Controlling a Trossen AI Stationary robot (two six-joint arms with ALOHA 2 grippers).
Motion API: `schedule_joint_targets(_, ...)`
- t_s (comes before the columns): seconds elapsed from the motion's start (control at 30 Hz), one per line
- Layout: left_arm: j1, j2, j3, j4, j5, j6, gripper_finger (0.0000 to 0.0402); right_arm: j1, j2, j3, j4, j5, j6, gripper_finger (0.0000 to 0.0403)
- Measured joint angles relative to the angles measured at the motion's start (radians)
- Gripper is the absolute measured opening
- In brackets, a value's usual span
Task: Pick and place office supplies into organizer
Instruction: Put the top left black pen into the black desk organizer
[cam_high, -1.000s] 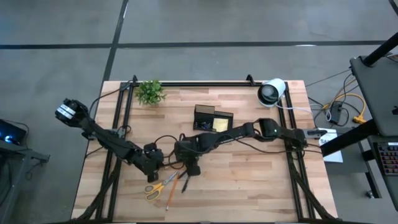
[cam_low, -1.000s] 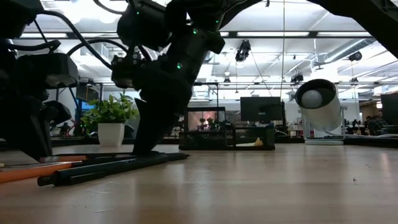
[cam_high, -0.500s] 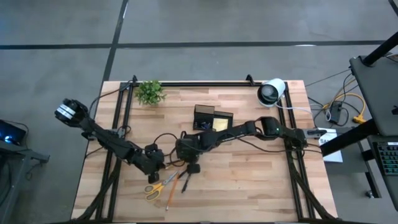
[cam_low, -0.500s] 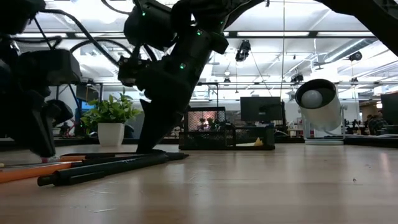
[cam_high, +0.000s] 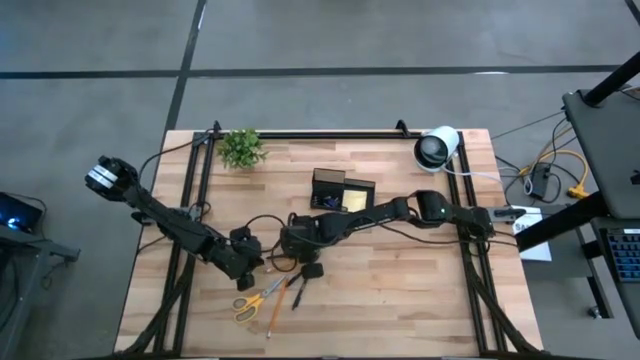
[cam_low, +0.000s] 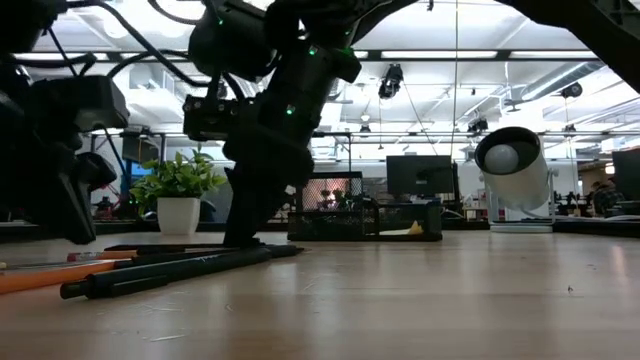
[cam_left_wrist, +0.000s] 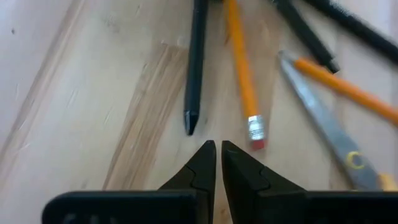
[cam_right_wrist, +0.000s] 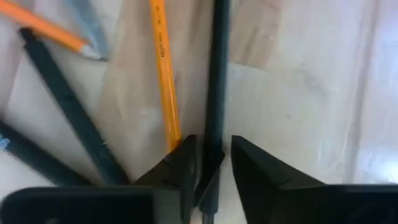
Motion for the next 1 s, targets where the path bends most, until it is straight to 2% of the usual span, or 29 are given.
schedule_joint_targets(0.23,0.0,0.027,0.004,0.009,-0.003,-0.001,0.0011,0.019,-0.001,-0.007,-0.038,-0.012,-0.03,0.0166)
schedule_joint_targets(0.43,0.0,0.028,0.005,0.01,-0.003,-0.001,0.0011,0.033,-0.015,0.002,-0.084,-0.023,-0.061,0.0203)
schedule_joint_targets(0.73,0.0,0.027,0.005,0.047,-0.003,-0.003,0.0011,0.039,-0.024,0.002,-0.086,-0.075,-0.045,0.0217)
schedule_joint_targets(0.87,0.0,0.027,0.005,0.046,-0.003,-0.003,0.0011,0.042,-0.025,0.002,-0.079,-0.14,-0.018,0.0217)
schedule_joint_targets(1.0,0.0,0.027,0.005,0.045,-0.003,-0.003,0.0011,0.056,-0.014,0.002,-0.073,-0.138,0.009,0.0217)
